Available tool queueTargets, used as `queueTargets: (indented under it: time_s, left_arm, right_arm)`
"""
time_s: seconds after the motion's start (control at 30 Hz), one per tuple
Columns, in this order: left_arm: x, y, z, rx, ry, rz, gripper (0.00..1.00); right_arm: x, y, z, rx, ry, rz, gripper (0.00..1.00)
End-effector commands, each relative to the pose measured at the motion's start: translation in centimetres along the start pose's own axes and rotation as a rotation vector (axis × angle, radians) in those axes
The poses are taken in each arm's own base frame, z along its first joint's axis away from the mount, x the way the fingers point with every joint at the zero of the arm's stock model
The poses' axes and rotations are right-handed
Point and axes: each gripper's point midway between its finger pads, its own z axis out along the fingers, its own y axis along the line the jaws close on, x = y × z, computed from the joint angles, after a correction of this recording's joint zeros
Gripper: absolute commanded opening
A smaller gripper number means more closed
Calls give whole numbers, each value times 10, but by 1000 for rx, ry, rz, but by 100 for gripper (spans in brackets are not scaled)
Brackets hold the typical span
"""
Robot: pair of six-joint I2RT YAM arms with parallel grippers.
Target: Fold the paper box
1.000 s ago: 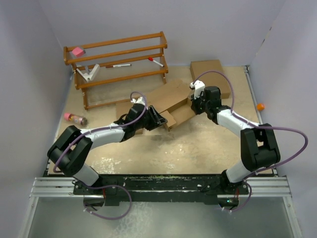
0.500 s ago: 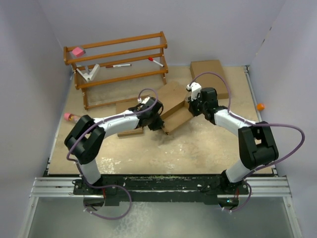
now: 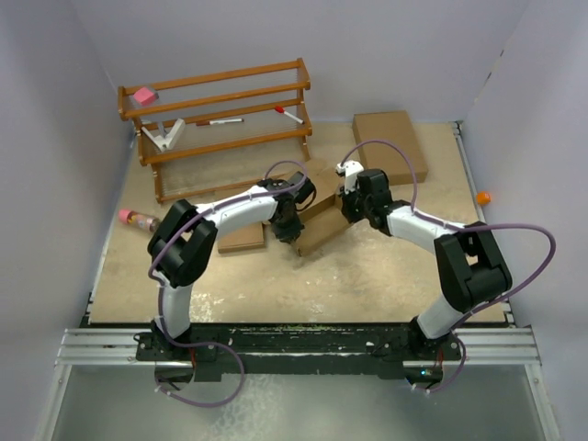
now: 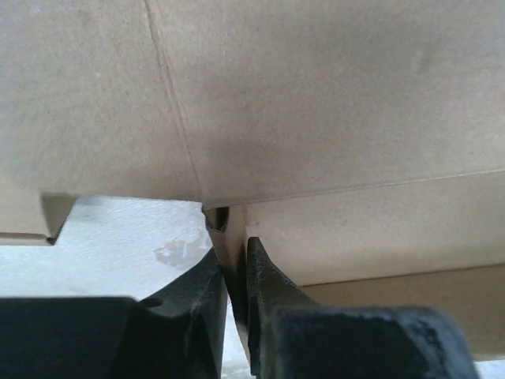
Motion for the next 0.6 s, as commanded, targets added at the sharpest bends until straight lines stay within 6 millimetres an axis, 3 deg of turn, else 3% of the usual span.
queueTargets:
  time_s: [0.0, 0.13, 0.3, 0.57]
  left_arm:
    - [-18, -2, -14, -65, -44, 109, 22]
    - [-23, -5, -19, -53, -48, 111, 32]
    - [-24, -3, -24, -50, -52, 101, 36]
    - [-33, -12, -45, 1, -87, 94, 48]
  right_arm:
    - [-25, 36, -6, -114, -92, 128, 0]
    - [-23, 30, -4, -72, -86, 174, 0]
    - [-21, 23, -1, -32, -77, 195, 0]
    - [-21, 20, -1, -7, -80, 201, 0]
